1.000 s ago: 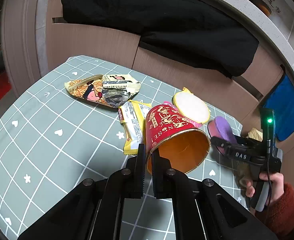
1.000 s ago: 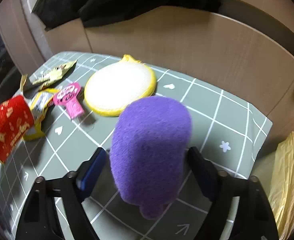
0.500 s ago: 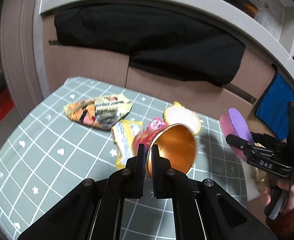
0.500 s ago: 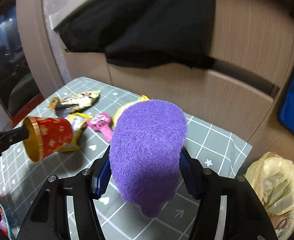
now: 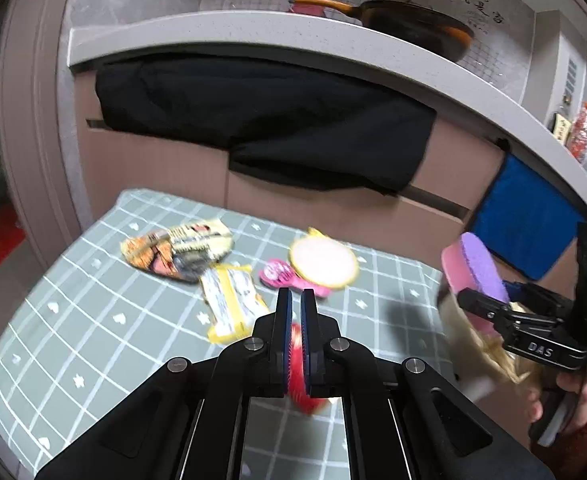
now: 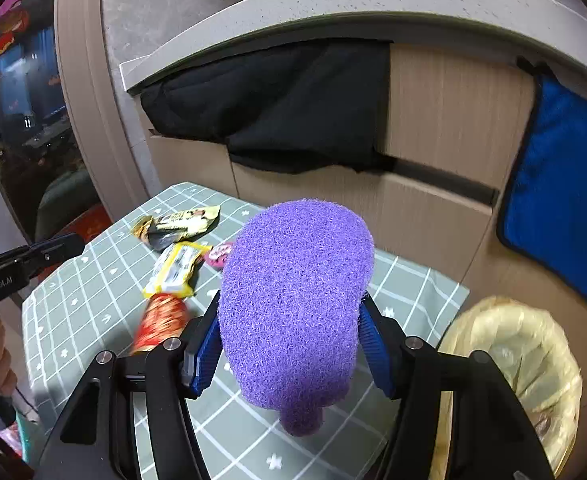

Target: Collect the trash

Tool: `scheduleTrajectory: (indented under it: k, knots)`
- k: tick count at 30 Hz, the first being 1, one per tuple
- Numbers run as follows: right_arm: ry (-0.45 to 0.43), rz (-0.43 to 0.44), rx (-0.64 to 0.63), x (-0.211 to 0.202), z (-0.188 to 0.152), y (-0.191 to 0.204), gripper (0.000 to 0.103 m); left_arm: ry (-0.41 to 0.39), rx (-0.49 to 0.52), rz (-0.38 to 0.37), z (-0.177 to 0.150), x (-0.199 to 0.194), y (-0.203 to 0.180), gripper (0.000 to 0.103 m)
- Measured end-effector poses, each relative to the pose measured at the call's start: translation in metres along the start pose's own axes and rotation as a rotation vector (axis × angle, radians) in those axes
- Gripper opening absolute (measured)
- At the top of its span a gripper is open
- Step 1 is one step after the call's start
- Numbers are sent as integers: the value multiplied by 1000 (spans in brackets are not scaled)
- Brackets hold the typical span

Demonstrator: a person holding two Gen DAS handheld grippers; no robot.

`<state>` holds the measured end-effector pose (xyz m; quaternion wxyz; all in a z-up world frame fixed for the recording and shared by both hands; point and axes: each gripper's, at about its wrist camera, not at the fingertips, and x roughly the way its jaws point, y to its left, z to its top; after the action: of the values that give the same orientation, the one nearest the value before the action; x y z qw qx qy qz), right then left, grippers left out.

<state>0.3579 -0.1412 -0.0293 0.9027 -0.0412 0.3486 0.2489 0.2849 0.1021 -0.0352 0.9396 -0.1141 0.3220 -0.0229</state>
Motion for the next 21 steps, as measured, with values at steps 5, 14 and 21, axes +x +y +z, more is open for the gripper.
scheduleTrajectory:
  k: [5,14,21]
  knots:
    - [16,32,42,-7,-20,-7,58,39,16,-30,-31,-2,-9,47]
    - [-9,-20,124,-25,-40,-39,59,117,200,55,-60,54,-70,47]
    - [-23,-84,177,-39,-51,-72,59,114,229,264,-48,112,-76,43]
